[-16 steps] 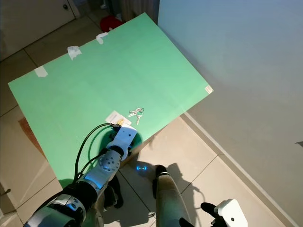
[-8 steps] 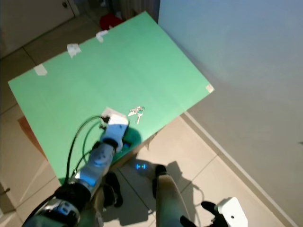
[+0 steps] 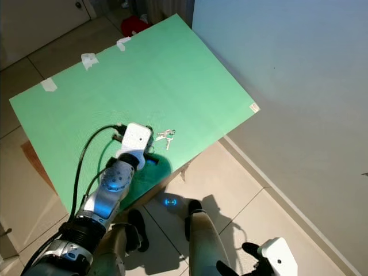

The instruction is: Hang keys on a hook

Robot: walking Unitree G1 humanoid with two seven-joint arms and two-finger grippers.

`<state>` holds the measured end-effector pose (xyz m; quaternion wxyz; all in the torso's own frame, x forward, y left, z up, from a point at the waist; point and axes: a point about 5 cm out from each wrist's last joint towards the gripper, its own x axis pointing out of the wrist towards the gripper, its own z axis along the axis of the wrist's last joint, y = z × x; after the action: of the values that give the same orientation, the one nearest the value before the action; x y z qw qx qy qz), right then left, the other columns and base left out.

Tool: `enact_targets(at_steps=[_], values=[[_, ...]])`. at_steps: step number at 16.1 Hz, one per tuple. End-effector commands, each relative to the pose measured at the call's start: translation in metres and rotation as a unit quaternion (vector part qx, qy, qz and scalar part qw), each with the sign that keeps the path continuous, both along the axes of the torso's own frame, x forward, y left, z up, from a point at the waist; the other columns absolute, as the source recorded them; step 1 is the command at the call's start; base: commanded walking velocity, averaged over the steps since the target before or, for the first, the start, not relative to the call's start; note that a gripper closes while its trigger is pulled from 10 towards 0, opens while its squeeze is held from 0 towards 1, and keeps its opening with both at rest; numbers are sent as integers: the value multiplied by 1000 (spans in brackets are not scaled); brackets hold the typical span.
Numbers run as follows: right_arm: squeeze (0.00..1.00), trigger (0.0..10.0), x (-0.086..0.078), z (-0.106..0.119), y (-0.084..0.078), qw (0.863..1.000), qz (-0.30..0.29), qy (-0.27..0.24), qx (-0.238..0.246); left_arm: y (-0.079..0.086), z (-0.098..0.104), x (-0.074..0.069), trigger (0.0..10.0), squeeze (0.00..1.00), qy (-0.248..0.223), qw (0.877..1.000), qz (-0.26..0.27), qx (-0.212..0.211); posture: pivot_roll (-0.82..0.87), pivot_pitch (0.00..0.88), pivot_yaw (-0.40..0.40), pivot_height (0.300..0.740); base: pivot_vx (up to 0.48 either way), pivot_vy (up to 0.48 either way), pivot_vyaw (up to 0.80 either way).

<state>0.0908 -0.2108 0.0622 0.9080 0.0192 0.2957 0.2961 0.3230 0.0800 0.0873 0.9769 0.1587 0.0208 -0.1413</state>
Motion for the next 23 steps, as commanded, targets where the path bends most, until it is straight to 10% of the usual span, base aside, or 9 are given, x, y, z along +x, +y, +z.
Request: enact_targets(at_steps=[1, 12, 13, 14, 19, 23], values=[[0, 10000, -7, -2, 1, 1000, -3, 19, 1, 3, -23, -8, 10000, 1000, 37, 999, -1, 40, -455, 406, -31, 740, 0, 0, 0], [0, 10000, -10, -1, -1, 1000, -6, 22, -3, -8, -56, -17, 10000, 1000, 89, 991, -33, 94, -478, 380, -28, 740, 0, 0, 0], [0, 10000, -12, -2, -1, 1000, -7, 23, -4, -4, -58, -15, 10000, 165, 100, 990, -26, 98, -481, 379, -29, 740, 0, 0, 0], [0, 10000, -13, -2, -2, 1000, -8, 23, -4, 0, -57, -13, 10000, 0, 101, 990, -14, 99, -482, 377, -28, 740, 0, 0, 0], [0, 10000, -12, -2, 0, 1000, -9, 24, -4, 7, -56, -6, 10000, 0, 114, 989, 24, 90, -480, 379, -25, 740, 0, 0, 0], [0, 10000, -12, -1, 0, 1000, -7, 25, -3, 5, -78, -19, 10000, 0, 214, 976, 35, 28, -480, 387, -33, 740, 0, 0, 0]])
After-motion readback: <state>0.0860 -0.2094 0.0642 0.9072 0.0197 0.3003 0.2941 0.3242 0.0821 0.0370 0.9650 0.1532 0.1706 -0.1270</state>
